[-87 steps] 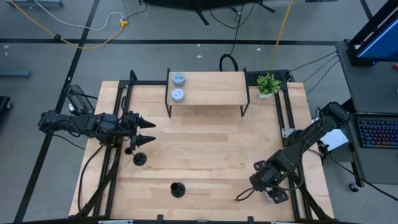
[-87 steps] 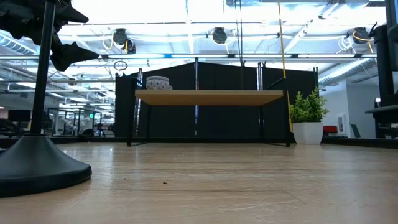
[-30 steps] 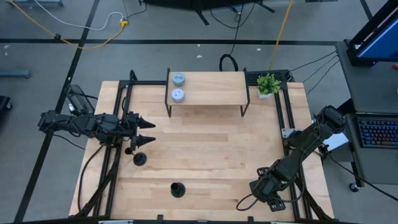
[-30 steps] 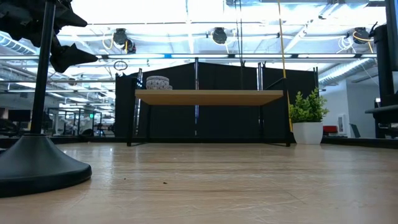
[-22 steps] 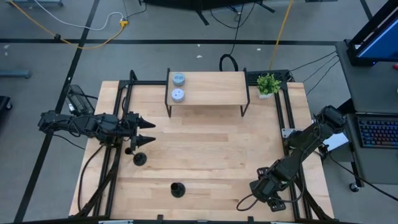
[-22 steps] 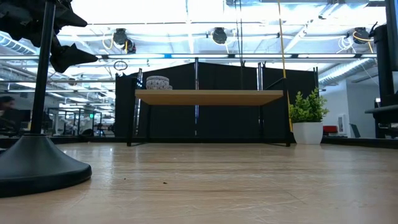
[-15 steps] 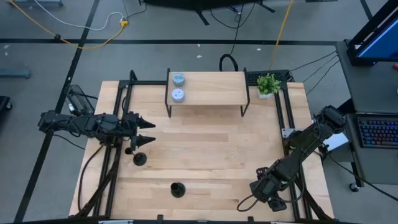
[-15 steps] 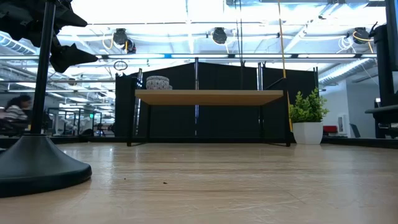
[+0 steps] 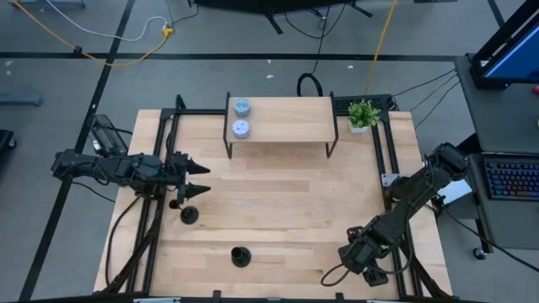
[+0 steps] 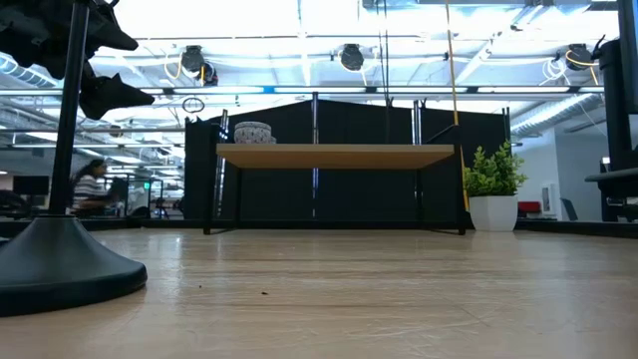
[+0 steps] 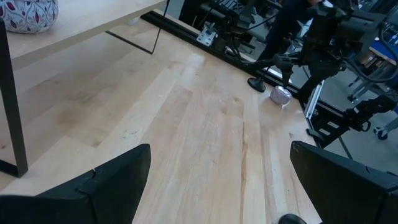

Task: Pick & Place candle stick holders
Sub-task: Put the pink scented candle on the shelf

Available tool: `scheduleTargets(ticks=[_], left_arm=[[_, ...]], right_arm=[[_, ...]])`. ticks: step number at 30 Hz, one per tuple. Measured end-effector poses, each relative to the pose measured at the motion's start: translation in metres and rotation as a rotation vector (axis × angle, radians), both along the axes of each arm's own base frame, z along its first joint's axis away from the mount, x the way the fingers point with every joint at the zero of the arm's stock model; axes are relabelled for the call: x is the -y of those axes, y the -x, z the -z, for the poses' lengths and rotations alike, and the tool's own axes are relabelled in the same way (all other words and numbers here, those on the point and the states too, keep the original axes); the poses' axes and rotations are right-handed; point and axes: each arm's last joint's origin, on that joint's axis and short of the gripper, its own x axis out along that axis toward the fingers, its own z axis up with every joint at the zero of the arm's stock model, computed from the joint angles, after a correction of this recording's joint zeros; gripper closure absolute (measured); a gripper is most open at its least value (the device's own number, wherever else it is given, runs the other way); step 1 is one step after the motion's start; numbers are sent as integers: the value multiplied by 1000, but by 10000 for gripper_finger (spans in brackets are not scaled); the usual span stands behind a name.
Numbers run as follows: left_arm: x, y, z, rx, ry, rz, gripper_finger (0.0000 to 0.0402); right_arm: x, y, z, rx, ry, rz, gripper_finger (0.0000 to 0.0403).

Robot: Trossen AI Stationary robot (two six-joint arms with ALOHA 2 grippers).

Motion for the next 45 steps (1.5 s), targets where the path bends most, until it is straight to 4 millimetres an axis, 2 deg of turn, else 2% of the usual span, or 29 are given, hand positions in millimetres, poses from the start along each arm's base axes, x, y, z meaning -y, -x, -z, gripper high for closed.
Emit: scheduleTargets(ticks=[11, 18, 23, 35, 45], left_arm=[[0, 0, 0, -2, -2, 1, 9], [0, 0, 0, -2, -2, 0, 9], [0, 0, 0, -2, 1, -1, 9], [0, 0, 0, -2, -2, 0, 9], [0, 0, 0, -2, 2, 0, 9]], right_arm=[[2, 2, 1, -19, 19, 0, 21], [7, 12, 21, -85, 64, 35, 21], [8, 13, 23, -84, 65, 34, 22], [-12, 30, 22, -27, 54, -53, 23], [-9, 30, 24, 26, 158, 41, 23]])
